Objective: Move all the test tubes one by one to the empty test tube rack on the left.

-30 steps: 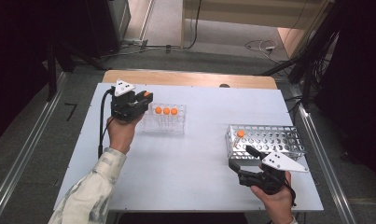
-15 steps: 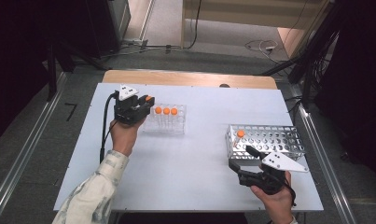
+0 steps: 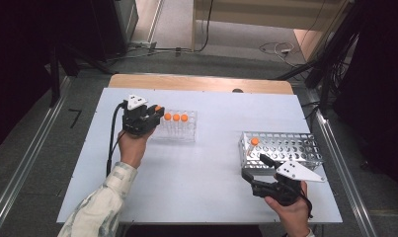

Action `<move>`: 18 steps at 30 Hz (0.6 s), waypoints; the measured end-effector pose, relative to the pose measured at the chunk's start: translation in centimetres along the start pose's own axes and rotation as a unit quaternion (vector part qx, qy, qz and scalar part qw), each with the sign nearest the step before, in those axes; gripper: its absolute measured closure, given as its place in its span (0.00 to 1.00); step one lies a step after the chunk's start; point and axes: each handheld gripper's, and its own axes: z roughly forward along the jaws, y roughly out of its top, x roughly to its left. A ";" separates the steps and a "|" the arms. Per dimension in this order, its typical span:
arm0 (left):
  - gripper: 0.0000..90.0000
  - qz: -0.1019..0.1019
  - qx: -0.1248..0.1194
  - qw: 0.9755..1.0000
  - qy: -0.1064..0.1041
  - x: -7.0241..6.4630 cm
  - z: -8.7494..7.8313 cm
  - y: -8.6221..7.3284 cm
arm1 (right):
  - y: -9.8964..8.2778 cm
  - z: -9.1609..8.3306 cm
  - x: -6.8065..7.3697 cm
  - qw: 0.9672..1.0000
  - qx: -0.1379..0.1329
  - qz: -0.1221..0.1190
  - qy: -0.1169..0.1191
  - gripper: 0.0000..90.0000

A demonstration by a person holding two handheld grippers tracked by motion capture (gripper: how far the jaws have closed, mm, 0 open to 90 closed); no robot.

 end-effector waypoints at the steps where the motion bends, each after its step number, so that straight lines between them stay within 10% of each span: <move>1: 0.75 0.000 0.000 1.000 -0.002 0.0 -0.1 0.0 | 0.0 0.0 0.0 1.000 0.000 0.000 0.000 0.20; 18: 0.54 -0.017 -0.025 0.999 -0.022 -0.2 -2.6 0.4 | 0.0 -0.1 -0.1 1.000 0.000 0.002 -0.005 0.20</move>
